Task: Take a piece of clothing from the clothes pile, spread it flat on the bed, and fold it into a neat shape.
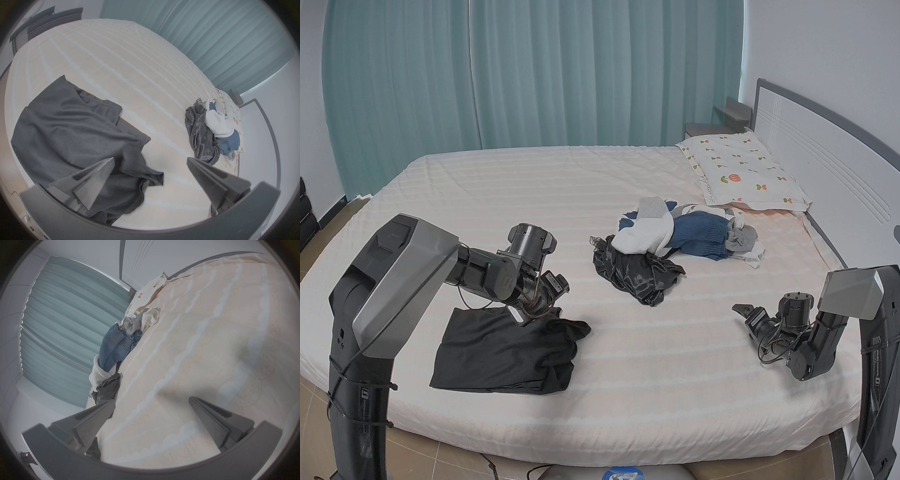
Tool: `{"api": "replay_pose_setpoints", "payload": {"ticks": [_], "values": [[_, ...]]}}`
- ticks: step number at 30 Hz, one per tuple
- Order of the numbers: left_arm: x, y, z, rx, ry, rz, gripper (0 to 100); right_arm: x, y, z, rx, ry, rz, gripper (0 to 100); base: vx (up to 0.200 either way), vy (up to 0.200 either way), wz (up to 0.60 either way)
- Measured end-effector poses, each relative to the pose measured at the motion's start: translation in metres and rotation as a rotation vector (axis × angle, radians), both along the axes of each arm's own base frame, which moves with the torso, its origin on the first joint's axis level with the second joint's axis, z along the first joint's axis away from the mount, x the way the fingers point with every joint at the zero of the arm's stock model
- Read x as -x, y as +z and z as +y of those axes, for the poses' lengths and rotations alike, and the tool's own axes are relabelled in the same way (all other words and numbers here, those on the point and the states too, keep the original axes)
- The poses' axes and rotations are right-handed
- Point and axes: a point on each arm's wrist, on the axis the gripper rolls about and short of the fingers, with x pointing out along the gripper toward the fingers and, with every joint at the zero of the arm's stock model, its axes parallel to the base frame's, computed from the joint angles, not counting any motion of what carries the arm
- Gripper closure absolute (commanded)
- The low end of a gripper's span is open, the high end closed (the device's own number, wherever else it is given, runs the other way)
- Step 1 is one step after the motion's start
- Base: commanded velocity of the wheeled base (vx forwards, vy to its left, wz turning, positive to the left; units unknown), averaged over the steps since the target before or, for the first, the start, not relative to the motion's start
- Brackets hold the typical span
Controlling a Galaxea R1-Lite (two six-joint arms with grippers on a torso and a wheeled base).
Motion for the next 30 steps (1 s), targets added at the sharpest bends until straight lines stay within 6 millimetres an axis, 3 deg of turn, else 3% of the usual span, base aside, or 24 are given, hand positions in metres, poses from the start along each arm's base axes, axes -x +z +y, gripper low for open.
{"api": "replay_pose_setpoints", "payload": {"ticks": [8, 14, 17, 30], "values": [[0.016, 0.016, 0.044, 0.097, 0.007, 0.062, 0, 0.001, 0.0, 0.0, 0.001, 0.0, 0.002, 0, 0.0, 0.0, 0.0], [0.03, 0.018, 0.096, 0.168, 0.073, 0.118, 0, 0.001, 0.0, 0.0, 0.001, 0.0, 0.003, 0, 0.0, 0.0, 0.0], [0.035, 0.019, 0.119, 0.223, 0.109, 0.098, 0, 0.001, -0.001, 0.0, 0.001, 0.001, 0.004, 0, 0.0, 0.2, 0.0], [0.061, 0.0, 0.167, 0.361, 0.15, 0.084, 0, 0.001, 0.0, 0.0, 0.0, 0.0, 0.003, 0, 0.0, 0.2, 0.0]]}}
